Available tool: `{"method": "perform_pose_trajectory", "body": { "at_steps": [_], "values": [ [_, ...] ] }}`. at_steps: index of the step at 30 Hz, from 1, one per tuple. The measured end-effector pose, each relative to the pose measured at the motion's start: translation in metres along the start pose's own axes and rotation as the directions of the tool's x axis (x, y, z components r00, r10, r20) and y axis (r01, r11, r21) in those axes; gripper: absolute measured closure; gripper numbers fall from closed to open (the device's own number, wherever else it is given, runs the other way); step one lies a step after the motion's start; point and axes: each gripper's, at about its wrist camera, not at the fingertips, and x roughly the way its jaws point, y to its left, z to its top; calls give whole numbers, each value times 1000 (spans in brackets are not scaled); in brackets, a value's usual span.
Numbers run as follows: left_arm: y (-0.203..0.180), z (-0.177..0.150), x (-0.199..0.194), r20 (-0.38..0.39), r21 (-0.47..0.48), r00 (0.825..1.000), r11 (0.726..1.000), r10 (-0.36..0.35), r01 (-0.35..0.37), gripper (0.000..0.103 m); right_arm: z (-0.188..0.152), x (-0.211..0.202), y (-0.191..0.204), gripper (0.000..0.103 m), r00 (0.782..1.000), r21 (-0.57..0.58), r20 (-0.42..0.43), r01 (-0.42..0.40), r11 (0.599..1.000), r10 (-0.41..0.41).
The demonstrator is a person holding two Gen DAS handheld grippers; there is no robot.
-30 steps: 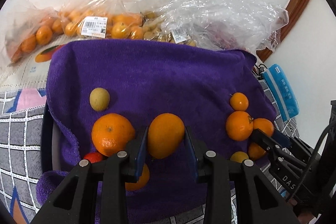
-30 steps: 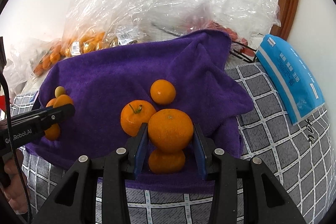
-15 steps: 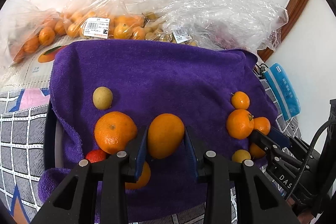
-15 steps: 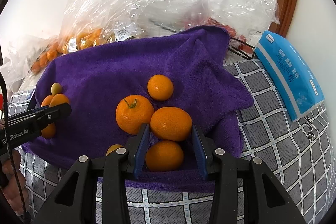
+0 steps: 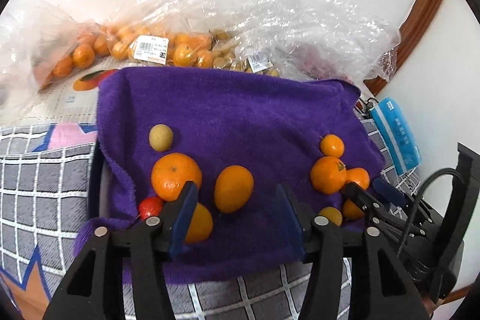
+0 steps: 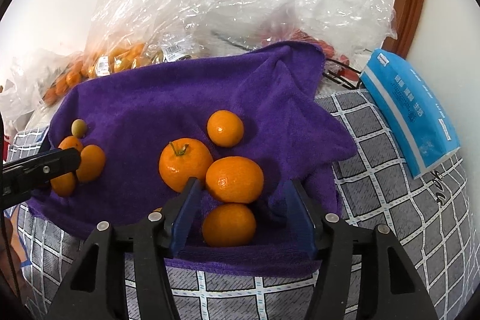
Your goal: Organize fruits
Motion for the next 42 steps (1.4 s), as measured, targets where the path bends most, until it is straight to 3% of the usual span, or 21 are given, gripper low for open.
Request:
{"method": "perform_pose_trajectory", "body": {
  "at_steps": [2,7,9,17,23,26,29,38,42],
  "values": [
    [0,-3,-11,14,-5,1000,1000,10,-10,46,0,-5,0,38,1000,1,21,4,1000,-4],
    [4,-13,-43,69,-32,997,999,32,-30,37,1,-31,3,36,998,5,65,21,1000,-22],
    [3,-19,-60,97,-47,995,998,38,-34,27,0,-51,4,32,996,15,89,6,1000,-7],
    [3,-48,-128,210,-50,975,997,72,-63,12,-16,-134,10,30,991,27,125,-47,999,43],
    [-2,-73,-167,257,-28,962,996,87,-83,10,-33,-182,15,29,987,21,160,-8,1000,4],
    [-7,-84,-182,285,-12,953,994,105,-106,6,-44,-204,14,15,981,27,193,7,1000,-12],
    [-10,-94,-194,305,-1,946,994,106,-111,4,-56,-220,12,7,976,34,217,-10,999,2],
    [-18,-114,-214,345,15,928,988,138,-153,1,-75,-240,17,4,974,29,227,6,1000,-12],
    [-20,-117,-217,341,22,931,989,132,-149,1,-79,-244,20,4,974,20,226,10,1000,-14]
  ]
}}
